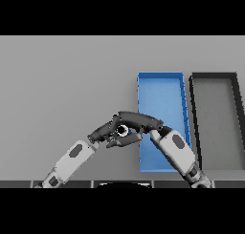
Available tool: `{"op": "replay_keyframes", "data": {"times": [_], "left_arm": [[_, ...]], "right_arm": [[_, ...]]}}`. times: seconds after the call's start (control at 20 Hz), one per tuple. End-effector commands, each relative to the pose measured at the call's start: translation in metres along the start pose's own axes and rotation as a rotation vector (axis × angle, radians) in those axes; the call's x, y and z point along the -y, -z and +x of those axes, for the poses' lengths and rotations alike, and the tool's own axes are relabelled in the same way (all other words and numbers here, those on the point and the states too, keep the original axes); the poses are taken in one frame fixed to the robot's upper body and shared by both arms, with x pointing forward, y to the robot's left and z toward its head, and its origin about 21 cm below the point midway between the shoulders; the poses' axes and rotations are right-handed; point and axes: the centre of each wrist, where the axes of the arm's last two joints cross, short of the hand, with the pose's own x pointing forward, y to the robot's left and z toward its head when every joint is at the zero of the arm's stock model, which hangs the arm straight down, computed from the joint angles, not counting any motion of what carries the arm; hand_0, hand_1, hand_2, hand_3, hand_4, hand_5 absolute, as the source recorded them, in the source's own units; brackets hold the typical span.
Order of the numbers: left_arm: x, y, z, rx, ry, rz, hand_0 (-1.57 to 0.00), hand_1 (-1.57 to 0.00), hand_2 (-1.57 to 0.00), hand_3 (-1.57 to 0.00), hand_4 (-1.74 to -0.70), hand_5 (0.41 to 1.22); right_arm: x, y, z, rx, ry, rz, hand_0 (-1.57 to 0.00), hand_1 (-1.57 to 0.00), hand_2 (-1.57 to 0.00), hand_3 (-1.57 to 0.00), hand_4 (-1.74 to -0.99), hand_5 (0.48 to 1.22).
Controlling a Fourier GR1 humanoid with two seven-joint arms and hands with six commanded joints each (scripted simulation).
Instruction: Pick up the blue pipe and place it into the blue bin.
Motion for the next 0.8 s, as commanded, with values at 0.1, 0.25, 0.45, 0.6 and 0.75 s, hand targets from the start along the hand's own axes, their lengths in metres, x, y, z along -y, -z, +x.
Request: {"op": "replay_keyframes", "data": {"times": [0.1, 0.25, 0.45, 0.6, 0.75], "left_arm": [[-0.004, -0.006, 0.001, -0.043, 0.018, -0.041, -0.5, -0.41, -0.42, -0.17, -1.11, 1.184], [-0.005, -0.006, 0.001, -0.057, 0.058, -0.01, -0.26, -0.21, -0.21, -0.09, -0.95, 0.964], [-0.008, -0.007, -0.001, -0.101, 0.081, 0.006, -0.1, -0.09, -0.09, -0.03, -0.84, 0.754], [-0.01, -0.007, -0.004, -0.104, 0.061, 0.017, -0.05, -0.04, -0.04, -0.02, -0.83, 0.659], [-0.006, -0.008, -0.005, -0.169, 0.013, 0.059, -0.03, -0.02, -0.02, -0.01, -0.87, 0.616]], "right_arm": [[-0.001, -0.002, 0.0, 0.02, 0.002, -0.005, -1.56, -1.56, -1.56, -1.56, -1.482, 1.206], [0.0, 0.003, 0.002, 0.037, 0.017, -0.007, -1.57, -1.57, -1.57, -1.56, -1.484, 1.214], [0.0, 0.001, 0.004, 0.042, 0.011, -0.02, -1.57, -1.57, -1.57, -1.57, -1.485, 1.218], [-0.002, 0.002, 0.003, 0.043, 0.011, -0.037, -1.57, -1.57, -1.57, -1.57, -1.485, 1.219], [0.0, 0.005, 0.004, 0.042, 0.016, -0.046, -1.57, -1.57, -1.57, -1.57, -1.49, 1.22]]}}
